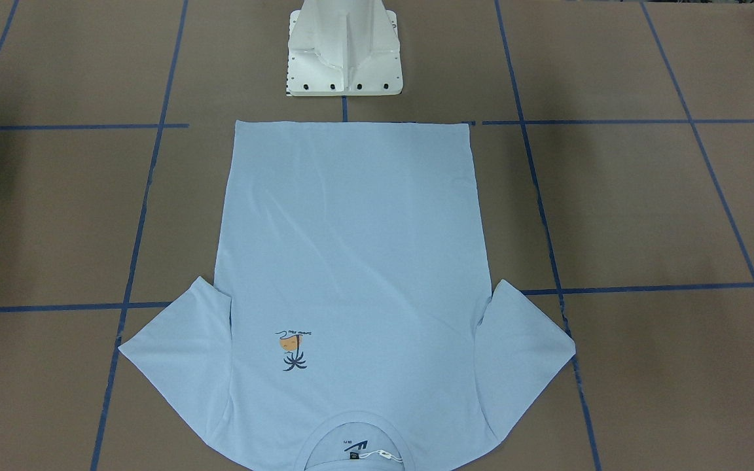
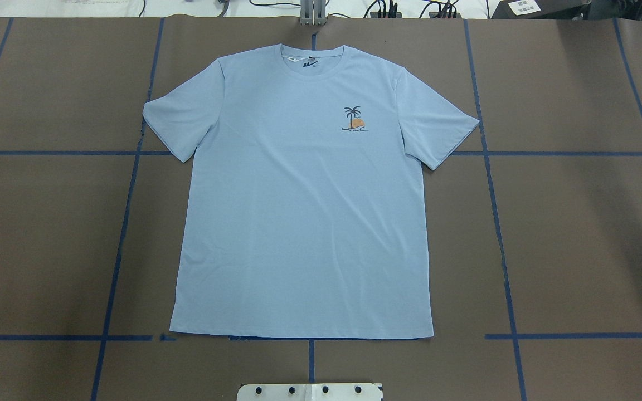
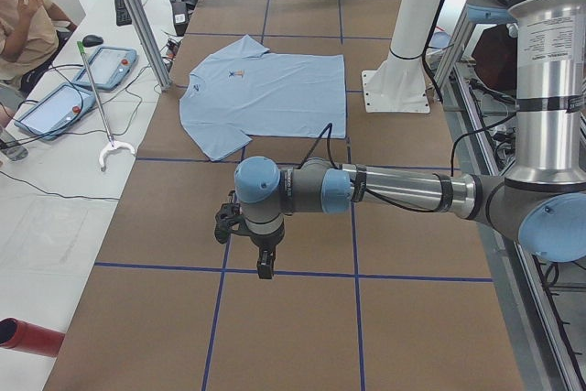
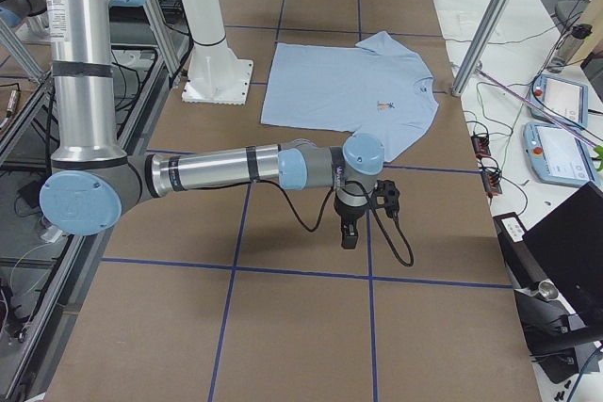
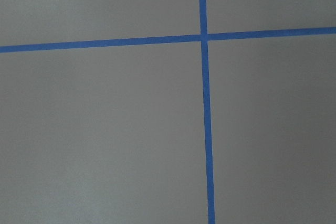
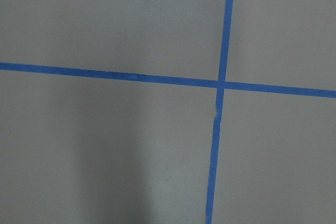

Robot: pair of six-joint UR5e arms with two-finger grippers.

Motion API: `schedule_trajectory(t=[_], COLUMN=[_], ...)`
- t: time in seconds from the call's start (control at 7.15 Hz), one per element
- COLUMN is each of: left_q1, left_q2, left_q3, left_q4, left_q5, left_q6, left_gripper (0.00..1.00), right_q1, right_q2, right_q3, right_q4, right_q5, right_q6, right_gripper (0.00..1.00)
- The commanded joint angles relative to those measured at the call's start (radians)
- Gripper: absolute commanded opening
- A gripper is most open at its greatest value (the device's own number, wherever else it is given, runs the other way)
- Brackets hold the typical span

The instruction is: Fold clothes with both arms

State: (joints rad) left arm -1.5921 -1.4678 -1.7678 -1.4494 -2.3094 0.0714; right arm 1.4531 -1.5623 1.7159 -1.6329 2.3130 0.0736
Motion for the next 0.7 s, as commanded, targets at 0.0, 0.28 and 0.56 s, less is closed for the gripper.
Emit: schedule_trajectory(t=[0.0,0.28,0.56], left_q1=[-0.009,-0.011,-0.009], left_q2=[-0.008,-0.039,-0.026], left_q3=[-0.019,-0.022,-0.044], left_q4=[-0.011,-0.006,-0.012], left_q5=[-0.004,-0.030,-0.048], left_q6=[0.001,-0.005,-0.006], left_gripper=[1.00,1.00,1.00], right_q1=[-0.002,-0.002,-0.005], right_q2=[-0.004,-0.004,-0.016], right_q3=[-0.002,-0.009,-0.022], right_q4=[0.001,0.013,0.088], right_q5=[0.002,0.058,0.063], right_q6=[0.008,0.005,0.017], right_gripper=[1.00,1.00,1.00])
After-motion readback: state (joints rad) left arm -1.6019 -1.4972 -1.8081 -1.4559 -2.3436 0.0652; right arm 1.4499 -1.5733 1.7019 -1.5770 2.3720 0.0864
